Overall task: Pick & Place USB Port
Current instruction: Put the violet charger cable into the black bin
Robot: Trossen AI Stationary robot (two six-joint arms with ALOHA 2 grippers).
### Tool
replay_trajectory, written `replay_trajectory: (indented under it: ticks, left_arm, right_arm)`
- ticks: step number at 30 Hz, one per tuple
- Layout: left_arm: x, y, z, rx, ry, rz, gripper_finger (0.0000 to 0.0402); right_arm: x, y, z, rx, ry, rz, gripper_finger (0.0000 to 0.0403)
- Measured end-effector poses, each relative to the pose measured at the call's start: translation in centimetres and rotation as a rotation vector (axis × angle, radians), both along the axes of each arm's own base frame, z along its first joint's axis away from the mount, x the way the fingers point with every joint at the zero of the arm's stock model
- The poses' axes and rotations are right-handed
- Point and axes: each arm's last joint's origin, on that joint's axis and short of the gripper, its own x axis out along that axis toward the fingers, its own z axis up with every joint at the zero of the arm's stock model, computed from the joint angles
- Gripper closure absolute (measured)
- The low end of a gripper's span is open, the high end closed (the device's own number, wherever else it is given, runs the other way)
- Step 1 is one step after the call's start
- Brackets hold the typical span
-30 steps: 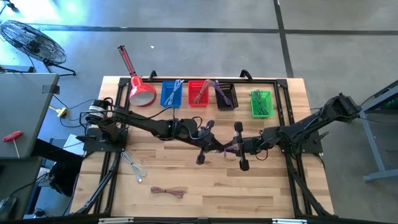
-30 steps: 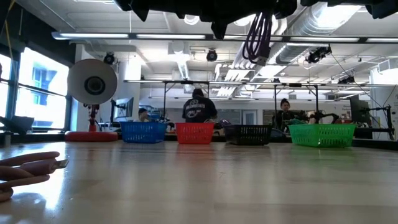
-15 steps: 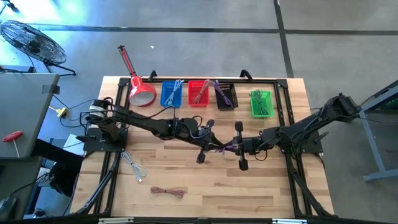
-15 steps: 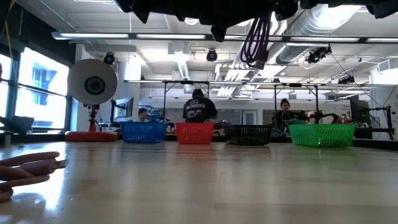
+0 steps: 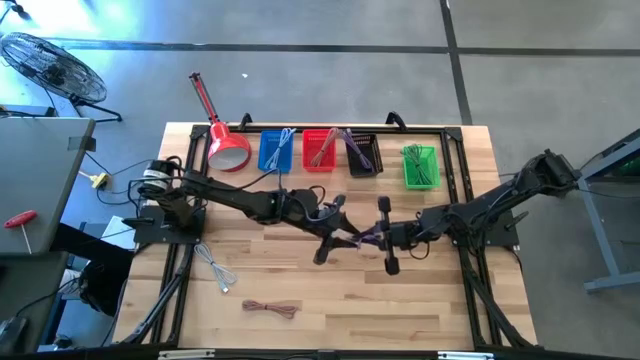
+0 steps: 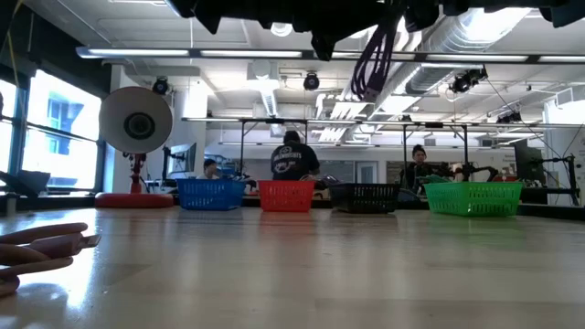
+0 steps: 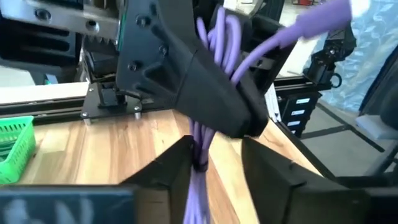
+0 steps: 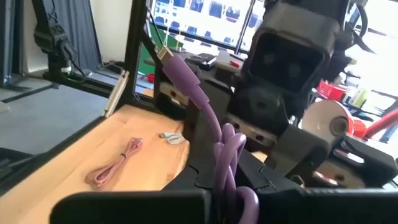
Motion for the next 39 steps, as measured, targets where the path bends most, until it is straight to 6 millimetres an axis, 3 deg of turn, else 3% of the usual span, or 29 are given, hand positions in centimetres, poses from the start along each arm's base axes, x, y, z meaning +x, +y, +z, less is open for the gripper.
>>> replay_trajectory:
  ticks: [4, 7, 14, 19, 23, 29, 39]
  left_arm:
    - [-0.2, 0.1, 0.1, 0.009, 0.012, 0.026, 0.0223]
    - [-0.3, 0.4, 0.0, 0.029, 0.044, 0.104, 0.0204]
    - [-1.2, 1.0, 0.2, 0.097, 0.141, 0.290, 0.0197]
    - [-1.8, 1.4, -0.2, 0.147, 0.220, 0.383, 0.0197]
    - [-2.2, 1.5, -0.8, 0.177, 0.296, 0.396, 0.0197]
    - [-3.4, 1.2, -2.6, 0.218, 0.508, 0.379, 0.0197]
    - [-4.3, -0.2, -2.5, 0.236, 0.558, 0.348, 0.0197]
  right_arm:
    - [0.0, -0.1, -0.4, -0.017, 0.039, -0.048, 0.0395]
    - [-0.4, -0.2, -0.9, -0.064, 0.098, -0.200, 0.0395]
    - [-1.6, -0.9, -0.5, -0.138, 0.128, -0.495, 0.0395]
    - [-1.9, -2.4, -0.2, -0.304, 0.161, -0.783, 0.0395]
    - [-1.3, -5.0, -0.1, -0.323, 0.178, -0.846, 0.0395]
    - [-0.4, -9.8, -0.2, -0.167, 0.157, -0.677, 0.0395]
    - [-2.0, -19.5, 0.0, 0.135, 0.148, -0.712, 0.0395]
